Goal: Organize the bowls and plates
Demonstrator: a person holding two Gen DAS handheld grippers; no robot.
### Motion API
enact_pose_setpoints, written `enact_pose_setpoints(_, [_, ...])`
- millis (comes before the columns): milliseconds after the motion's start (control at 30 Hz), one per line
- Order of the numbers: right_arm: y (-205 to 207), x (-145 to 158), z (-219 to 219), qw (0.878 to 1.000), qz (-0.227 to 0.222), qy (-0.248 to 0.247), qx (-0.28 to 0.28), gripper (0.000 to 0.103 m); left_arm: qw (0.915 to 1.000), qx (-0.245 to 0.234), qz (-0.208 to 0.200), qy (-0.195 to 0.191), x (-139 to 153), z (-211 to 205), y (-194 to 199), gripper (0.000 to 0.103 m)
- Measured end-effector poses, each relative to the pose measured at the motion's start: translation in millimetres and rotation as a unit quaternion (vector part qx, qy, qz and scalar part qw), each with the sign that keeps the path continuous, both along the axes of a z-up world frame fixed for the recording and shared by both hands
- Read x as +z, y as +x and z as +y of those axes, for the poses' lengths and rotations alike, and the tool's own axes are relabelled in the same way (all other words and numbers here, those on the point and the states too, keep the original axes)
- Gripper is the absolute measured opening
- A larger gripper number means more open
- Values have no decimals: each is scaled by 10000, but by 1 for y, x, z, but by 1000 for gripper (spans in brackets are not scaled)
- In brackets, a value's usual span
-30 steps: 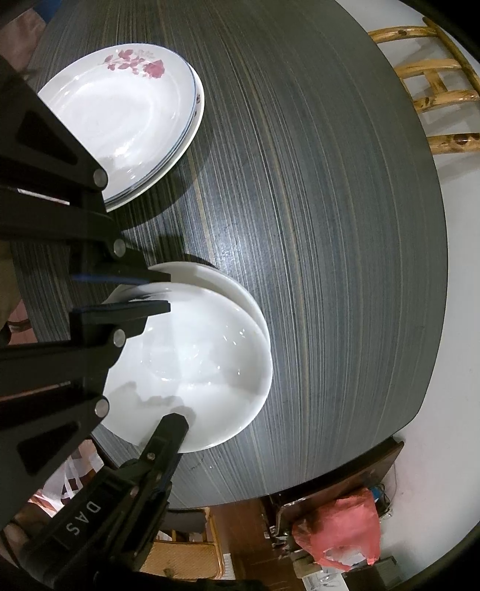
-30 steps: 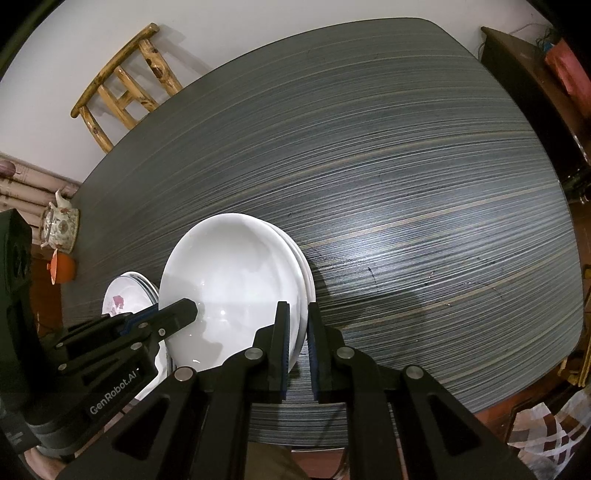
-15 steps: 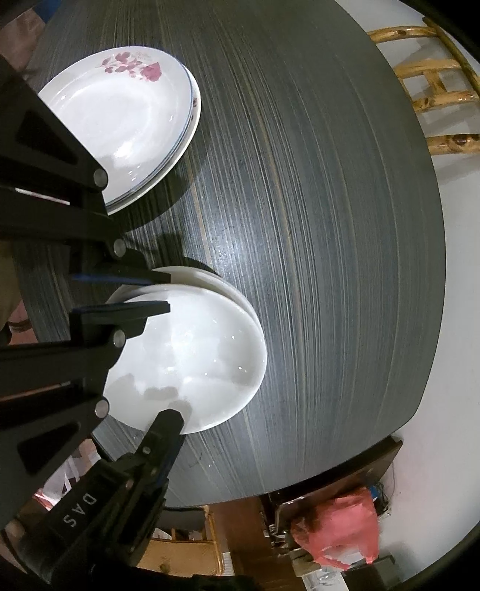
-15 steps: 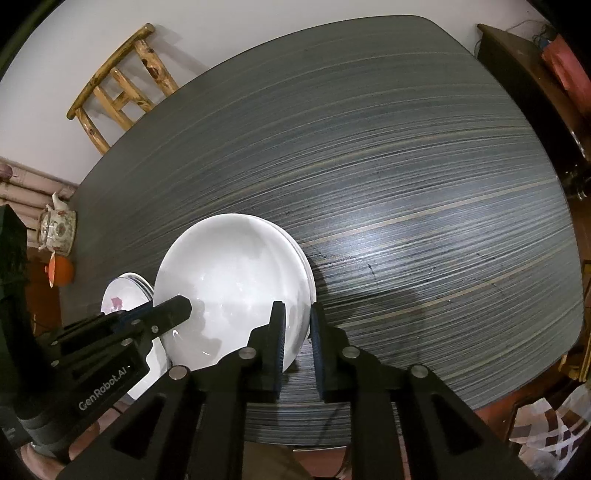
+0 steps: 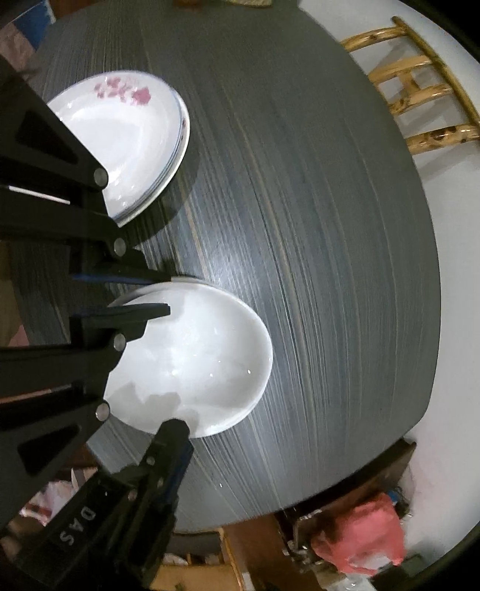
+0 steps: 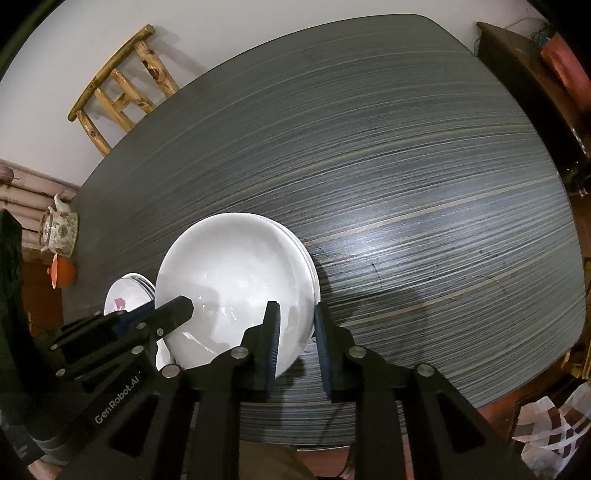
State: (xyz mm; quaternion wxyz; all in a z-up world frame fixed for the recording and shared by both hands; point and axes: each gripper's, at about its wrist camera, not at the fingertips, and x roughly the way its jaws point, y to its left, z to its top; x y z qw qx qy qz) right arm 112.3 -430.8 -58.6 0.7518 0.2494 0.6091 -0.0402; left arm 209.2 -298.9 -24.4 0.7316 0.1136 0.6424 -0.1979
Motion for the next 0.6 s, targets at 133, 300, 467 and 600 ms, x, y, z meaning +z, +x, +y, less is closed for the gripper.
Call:
enact_pose_setpoints(133, [-1,4,1,10000,-61,48,37,20,10000,-15,-13,13,0,-3,-1,11])
enact_pose_setpoints(300, [-1,6,3,9999,-100,40,55,21,9999,-3,-108,-4,2,2,-3,11])
enact_pose_setpoints(467, [-3,6,1,9999,-93,64,37,23,9998,-19,-221,19,4,2,-5,11])
enact_pose_setpoints(600, [-7,5,-3,9999,-85,63,35,23,9995,-8,-308,-34,6,6,-8,12])
